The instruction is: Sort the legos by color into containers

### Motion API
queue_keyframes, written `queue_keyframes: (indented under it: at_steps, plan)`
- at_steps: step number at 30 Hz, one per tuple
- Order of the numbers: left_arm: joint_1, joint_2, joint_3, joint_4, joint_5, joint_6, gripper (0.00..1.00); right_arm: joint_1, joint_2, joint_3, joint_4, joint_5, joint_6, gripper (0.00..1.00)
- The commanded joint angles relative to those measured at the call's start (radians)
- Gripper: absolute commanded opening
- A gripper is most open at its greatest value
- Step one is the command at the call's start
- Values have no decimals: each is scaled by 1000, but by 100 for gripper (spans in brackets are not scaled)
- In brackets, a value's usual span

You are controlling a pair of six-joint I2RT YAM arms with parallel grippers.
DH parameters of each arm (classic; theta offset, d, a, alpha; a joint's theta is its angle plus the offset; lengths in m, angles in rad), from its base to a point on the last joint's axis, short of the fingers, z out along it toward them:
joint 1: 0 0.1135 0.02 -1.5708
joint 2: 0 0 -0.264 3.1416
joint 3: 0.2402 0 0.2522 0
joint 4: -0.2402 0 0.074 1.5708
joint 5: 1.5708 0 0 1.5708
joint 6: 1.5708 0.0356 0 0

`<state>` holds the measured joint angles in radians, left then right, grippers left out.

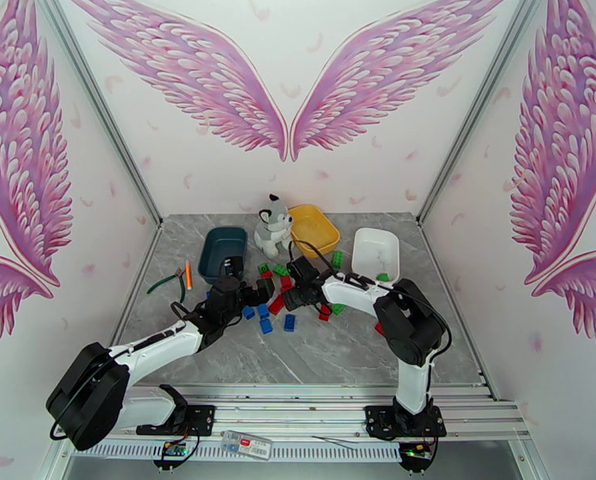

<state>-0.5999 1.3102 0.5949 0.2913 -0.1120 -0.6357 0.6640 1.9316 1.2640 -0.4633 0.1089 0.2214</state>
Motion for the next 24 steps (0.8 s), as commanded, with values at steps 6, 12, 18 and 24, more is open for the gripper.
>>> queue_keyframes:
  at_steps: [6, 12, 18, 24]
  plan:
    - [5, 37, 9, 17, 35, -17, 99, -1, 59, 62, -41, 55, -11, 75]
    - [9, 47, 12, 17, 35, -19, 99, -4, 86, 89, -51, 51, -2, 67]
    - [11, 55, 14, 19, 40, -20, 99, -14, 92, 94, -49, 36, 5, 63]
    - [12, 67, 19, 20, 49, -23, 99, -20, 91, 97, -54, 34, 8, 56]
